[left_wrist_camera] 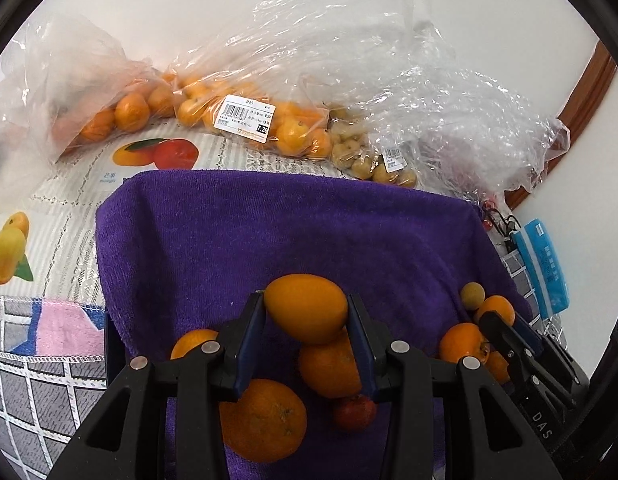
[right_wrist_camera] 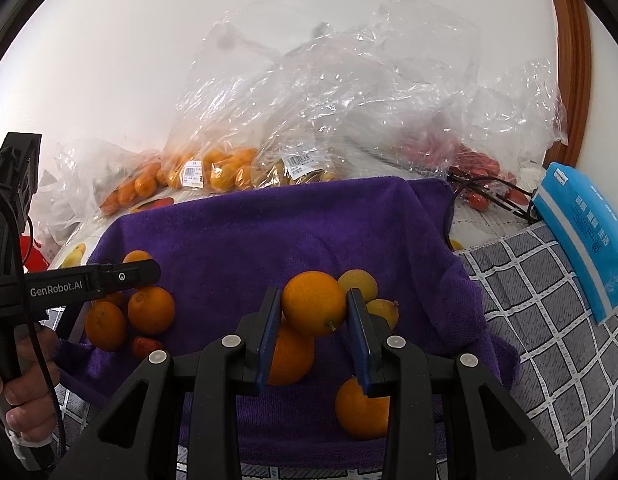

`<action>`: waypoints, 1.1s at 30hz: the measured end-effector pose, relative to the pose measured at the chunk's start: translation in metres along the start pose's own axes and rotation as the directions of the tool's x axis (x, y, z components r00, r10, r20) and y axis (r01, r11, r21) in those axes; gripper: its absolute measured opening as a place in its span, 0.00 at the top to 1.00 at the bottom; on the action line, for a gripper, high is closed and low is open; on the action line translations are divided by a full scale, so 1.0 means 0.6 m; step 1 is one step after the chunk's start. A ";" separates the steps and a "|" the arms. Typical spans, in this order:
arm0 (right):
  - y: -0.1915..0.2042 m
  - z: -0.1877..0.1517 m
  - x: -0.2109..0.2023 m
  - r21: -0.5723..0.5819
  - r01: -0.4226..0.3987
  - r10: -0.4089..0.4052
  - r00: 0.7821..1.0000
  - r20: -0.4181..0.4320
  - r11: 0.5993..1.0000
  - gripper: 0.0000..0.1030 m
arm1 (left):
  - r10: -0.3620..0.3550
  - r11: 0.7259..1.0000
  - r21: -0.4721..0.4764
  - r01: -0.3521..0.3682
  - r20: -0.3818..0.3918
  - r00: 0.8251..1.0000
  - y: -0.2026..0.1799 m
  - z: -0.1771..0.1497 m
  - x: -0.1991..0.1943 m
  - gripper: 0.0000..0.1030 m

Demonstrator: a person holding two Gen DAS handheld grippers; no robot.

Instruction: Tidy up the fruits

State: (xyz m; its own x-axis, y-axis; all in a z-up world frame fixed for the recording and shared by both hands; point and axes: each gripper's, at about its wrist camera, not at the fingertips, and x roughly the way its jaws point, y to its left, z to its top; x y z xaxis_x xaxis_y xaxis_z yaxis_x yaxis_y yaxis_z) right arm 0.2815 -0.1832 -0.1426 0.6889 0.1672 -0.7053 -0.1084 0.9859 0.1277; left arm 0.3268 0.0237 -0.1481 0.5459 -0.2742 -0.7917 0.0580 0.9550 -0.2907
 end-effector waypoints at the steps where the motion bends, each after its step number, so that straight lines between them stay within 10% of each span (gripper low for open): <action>1: 0.000 0.000 0.000 0.000 0.000 0.000 1.000 -0.001 1.000 0.68 | 0.001 1.000 0.002 -0.001 0.001 1.000 0.000 0.000 -0.001 0.57; 12: 0.009 0.007 -0.048 -0.006 0.024 -0.024 1.000 -0.009 1.000 0.50 | 0.014 1.000 0.008 -0.015 0.055 0.998 -0.002 -0.018 -0.088 0.49; 33: 0.051 -0.070 -0.370 -0.017 0.121 -0.119 0.990 0.076 0.993 0.23 | 0.088 0.991 0.072 -0.111 0.264 0.960 -0.088 -0.221 -0.400 0.19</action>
State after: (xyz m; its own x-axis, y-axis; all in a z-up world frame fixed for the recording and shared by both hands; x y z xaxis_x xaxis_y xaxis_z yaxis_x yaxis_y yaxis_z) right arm 0.0953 -0.1898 -0.0112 0.7494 0.0473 -0.6604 -0.0364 0.9989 0.0302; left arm 0.0822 0.0243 -0.0141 0.7504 -0.1493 -0.6439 0.0575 0.9852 -0.1614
